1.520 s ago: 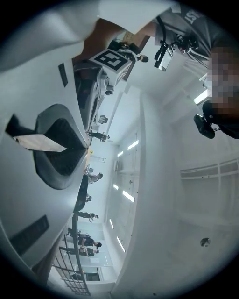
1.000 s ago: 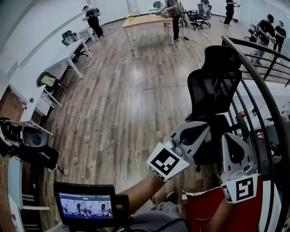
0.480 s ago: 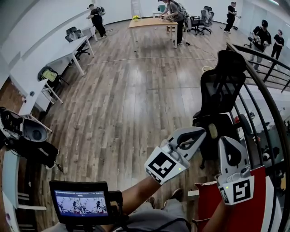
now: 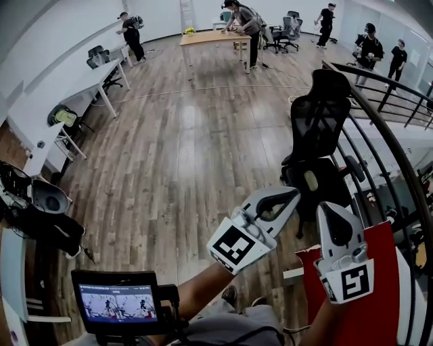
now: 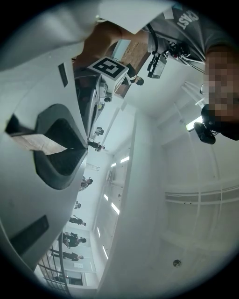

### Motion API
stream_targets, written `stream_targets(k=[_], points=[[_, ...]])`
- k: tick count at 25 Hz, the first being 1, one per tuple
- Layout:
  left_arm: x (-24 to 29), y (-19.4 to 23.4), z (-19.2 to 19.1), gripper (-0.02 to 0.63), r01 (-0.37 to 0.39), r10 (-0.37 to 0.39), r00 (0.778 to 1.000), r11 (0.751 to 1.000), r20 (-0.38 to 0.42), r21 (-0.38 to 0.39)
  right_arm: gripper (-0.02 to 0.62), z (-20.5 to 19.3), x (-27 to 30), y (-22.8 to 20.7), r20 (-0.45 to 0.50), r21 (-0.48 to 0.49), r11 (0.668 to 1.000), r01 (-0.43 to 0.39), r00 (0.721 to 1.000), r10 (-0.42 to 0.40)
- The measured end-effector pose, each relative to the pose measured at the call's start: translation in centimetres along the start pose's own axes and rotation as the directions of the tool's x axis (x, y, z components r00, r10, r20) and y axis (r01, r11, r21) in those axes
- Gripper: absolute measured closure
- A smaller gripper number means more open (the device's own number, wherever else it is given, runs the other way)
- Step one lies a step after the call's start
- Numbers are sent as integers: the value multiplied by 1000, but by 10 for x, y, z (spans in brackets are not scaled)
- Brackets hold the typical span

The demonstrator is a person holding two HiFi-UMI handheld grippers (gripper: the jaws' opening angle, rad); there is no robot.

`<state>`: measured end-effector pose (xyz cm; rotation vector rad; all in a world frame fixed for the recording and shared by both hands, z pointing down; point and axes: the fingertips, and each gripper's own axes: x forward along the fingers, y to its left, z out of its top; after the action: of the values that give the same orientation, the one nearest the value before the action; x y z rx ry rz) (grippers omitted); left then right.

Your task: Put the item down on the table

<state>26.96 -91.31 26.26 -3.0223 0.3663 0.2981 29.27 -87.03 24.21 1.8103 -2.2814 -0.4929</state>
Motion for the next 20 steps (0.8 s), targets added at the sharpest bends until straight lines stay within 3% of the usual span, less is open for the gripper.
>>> stream_targets(k=[10, 20], points=[[-110, -131, 57, 604, -15, 13, 999, 999, 32, 42, 592, 72, -135, 94, 37, -26, 1000, 1, 999, 0], [-222, -325, 92, 604, -71, 69, 997, 995, 36, 63, 592, 123, -332, 195, 57, -29, 998, -51, 997, 52]])
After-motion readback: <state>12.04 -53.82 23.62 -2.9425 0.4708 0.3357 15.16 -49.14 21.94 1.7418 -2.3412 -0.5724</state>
